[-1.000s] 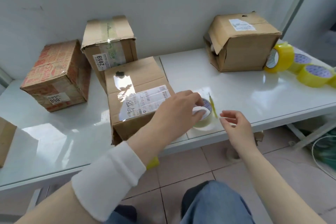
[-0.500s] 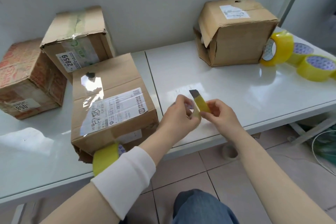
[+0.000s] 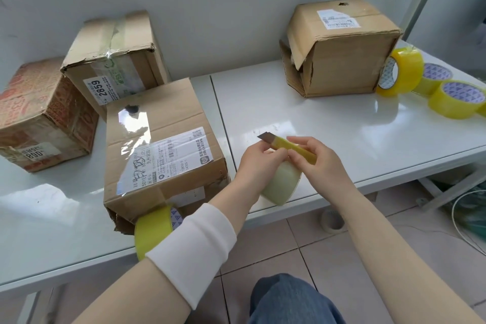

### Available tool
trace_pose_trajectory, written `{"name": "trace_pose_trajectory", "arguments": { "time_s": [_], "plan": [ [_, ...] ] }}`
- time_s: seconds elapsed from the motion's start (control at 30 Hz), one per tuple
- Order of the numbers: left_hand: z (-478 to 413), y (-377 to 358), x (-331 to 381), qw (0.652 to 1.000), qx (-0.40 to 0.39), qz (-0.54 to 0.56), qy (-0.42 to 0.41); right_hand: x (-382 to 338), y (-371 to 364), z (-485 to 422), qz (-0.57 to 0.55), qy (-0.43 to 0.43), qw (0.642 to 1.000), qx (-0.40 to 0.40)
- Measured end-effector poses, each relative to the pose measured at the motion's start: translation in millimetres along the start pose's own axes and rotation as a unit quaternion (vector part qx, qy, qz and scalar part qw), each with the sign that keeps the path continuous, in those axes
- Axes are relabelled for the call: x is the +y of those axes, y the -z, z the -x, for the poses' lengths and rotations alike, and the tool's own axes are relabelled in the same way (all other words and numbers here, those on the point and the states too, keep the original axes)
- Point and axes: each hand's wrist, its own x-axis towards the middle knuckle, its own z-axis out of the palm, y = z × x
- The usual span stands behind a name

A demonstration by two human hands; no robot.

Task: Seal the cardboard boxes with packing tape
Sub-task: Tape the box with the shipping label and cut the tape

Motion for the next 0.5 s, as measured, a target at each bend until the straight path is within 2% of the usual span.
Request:
{"name": "trace_pose_trajectory", "arguments": {
  "time_s": [0.1,0.2,0.27,0.33,0.4,0.5],
  "plan": [
    [1.2,-0.7,-0.5,1.000,-0.016,0.012,-0.017,-0.1,-0.7,-1.0,-0.043,-0.012,0.999,0.026],
    [-0.3,-1.0,-0.5,1.000,-0.021,0.016,-0.004,-3.6,-4.0,-2.5,-0.221,-0.122,0.968,0.009],
    [-2.2,-0.5,-1.1,1.000,-0.016,0.000,0.006,-6.1,-4.0,-3.0,-0.264,-0.185,0.946,-0.022],
    [-2.9,0.3,-1.4,1.000,-0.020,-0.015,0.011,-5.0,-2.2,-3.5,-0.242,-0.193,0.950,-0.035],
    [-3.4,1.7,-1.4,0.999,-0.030,-0.023,0.003,-3.8,-0.3,-3.2,-0.183,-0.160,0.969,-0.046],
    [-3.2,3.7,1.7,0.998,-0.048,-0.035,-0.018,-2.2,-0.6,-4.0,-0.070,-0.075,0.995,0.015]
  ]
}}
